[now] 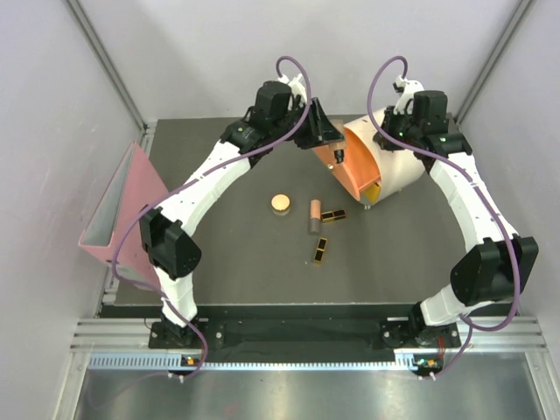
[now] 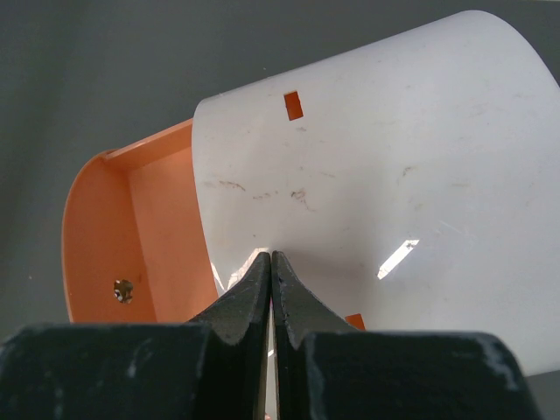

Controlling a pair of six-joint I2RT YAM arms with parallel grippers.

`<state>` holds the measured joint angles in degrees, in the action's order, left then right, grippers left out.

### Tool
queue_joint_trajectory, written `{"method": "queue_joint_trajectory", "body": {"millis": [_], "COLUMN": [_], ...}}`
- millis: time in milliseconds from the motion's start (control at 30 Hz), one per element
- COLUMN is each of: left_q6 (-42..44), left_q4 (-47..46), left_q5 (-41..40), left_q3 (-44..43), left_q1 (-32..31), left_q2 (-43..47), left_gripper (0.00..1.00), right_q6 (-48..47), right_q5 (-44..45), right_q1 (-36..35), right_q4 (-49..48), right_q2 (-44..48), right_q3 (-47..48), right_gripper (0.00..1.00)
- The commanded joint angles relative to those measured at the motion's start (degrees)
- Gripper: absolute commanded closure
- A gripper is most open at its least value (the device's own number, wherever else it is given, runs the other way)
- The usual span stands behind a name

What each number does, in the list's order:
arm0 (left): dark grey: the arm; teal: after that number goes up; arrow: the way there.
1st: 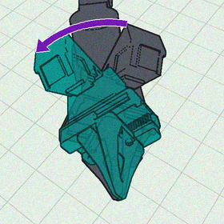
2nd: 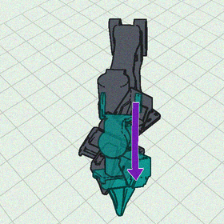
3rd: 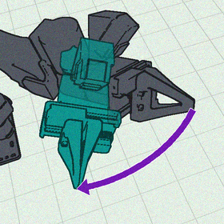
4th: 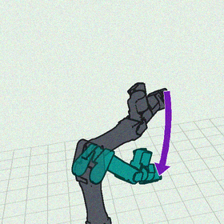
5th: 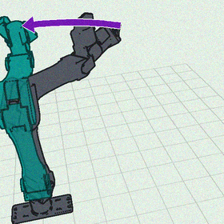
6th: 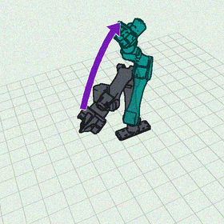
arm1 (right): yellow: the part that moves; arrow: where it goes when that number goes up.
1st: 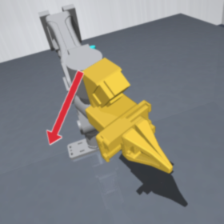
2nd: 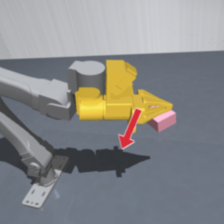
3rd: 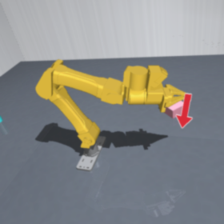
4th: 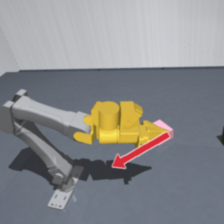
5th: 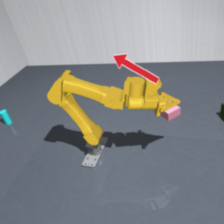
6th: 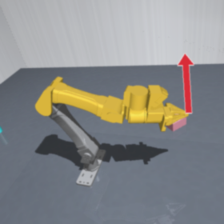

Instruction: Organize the makeup

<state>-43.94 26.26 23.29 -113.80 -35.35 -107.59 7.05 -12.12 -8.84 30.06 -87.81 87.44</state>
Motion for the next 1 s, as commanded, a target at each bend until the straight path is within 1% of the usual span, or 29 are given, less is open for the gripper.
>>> {"method": "queue_joint_trajectory", "body": {"millis": [0, 100, 233, 333, 400, 533, 733, 800, 900, 967], "left_q6": [-5.01, -6.41, -9.49, -9.58, -9.5, -8.53, -6.25, -4.93, -2.13, -0.19], "left_q4": [-9.21, -10.44, -14.82, -15.27, -15.28, -14.92, -12.11, -11.5, -10.71, -9.57], "left_q5": [3.25, 2.91, 1.42, 0.09, -0.52, 1.14, 2.2, 1.15, 0.01, -0.35], "left_q3": [-3.36, -3.27, -2.22, -2.83, -3.09, -3.71, -5.2, -5.47, -5.91, -6.87], "left_q1": [-0.07, -0.15, -0.24, -0.59, -0.77, -0.86, -0.86, -0.86, -0.86, -0.86], "left_q2": [-2.7, -3.85, -4.47, -5.35, -5.7, -6.4, -7.02, -6.76, -6.67, -6.75], "left_gripper": [0.97, 0.97, 0.99, 1.0, 0.99, 0.87, 0.65, 0.62, 0.61, 0.58], "right_q6": [-0.98, -0.81, -0.81, -0.55, -0.63, -0.63, -0.55, -0.54, -0.72, -0.63], "right_q5": [-0.19, -0.19, -0.19, -0.19, -0.1, 0.17, 0.34, 0.25, 0.25, 0.25], "right_q1": [0.14, 0.14, 0.23, 0.23, 0.14, 0.14, 0.23, 0.23, 0.23, 0.14], "right_q4": [7.2, 7.2, 7.03, 6.85, 6.94, 6.76, 6.85, 6.85, 6.85, 6.76], "right_q2": [-1.57, -1.31, -0.61, -0.17, 0.01, 0.62, 0.71, 0.62, 0.45, 0.53], "right_q3": [-1.65, -2.27, -3.24, -3.94, -4.38, -4.82, -5.17, -5.17, -5.09, -5.09], "right_gripper": [1.0, 1.0, 1.0, 1.0, 1.0, 1.0, 0.99, 0.99, 0.99, 0.99]}}
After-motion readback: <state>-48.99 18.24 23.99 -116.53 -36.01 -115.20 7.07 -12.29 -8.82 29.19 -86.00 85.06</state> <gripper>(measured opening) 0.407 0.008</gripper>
